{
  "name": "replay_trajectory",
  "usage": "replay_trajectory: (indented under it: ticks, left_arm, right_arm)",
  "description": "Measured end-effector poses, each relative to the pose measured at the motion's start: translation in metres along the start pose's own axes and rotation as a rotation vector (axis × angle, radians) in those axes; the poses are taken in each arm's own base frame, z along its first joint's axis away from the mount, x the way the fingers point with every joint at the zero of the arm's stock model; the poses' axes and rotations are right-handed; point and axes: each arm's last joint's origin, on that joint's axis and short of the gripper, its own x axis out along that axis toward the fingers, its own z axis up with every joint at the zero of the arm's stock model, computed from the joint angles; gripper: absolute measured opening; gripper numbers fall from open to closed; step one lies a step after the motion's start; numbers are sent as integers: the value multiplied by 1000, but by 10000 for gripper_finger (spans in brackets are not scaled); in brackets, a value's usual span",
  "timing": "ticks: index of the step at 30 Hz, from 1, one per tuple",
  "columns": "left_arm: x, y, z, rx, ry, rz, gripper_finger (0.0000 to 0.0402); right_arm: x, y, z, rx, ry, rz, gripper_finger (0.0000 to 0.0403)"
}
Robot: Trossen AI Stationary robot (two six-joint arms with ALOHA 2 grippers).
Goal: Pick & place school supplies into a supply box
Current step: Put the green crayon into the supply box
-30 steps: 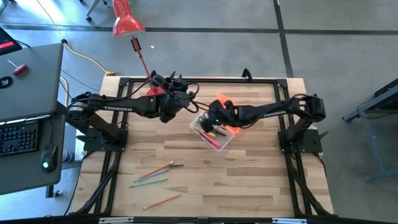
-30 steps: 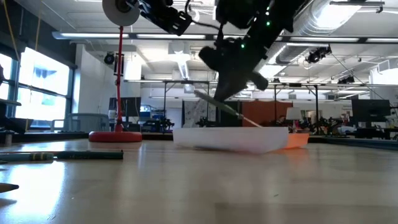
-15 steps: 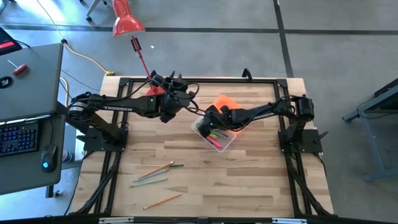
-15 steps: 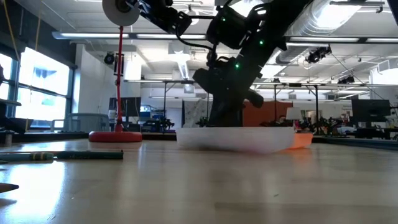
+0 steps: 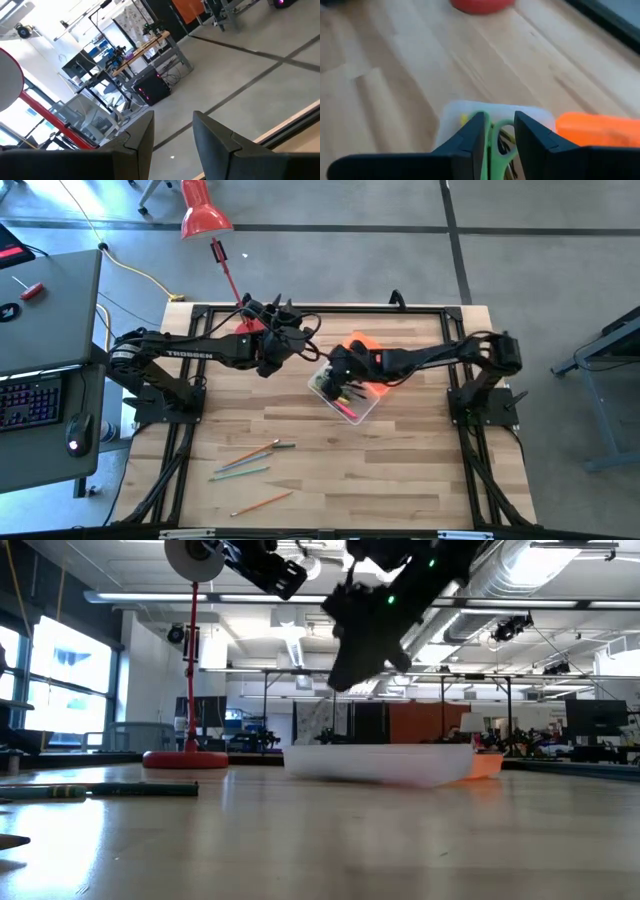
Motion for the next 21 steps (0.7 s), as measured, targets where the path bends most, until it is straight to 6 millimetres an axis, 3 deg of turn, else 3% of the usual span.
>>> replay_trajectory:
  ticks: [4,8,13,16,21]
  left_arm:
    - [-12,-1,-8,125,1,22,166]
    - [-34,13,-16,210,-32,75,166]
    - [-70,51,-27,199,-93,-102,166]
    - [-83,82,-35,84,-82,-236,166]
    - [-90,127,-58,-90,165,-582,166]
  right_arm:
    - [-36,5,5,-117,-31,-9,88]
    - [-72,9,5,-206,-83,-97,88]
    - [-98,18,1,-294,-128,-129,88]
    - [-104,24,-2,-334,-130,-105,88]
    - [-106,27,-9,-369,-93,-104,87]
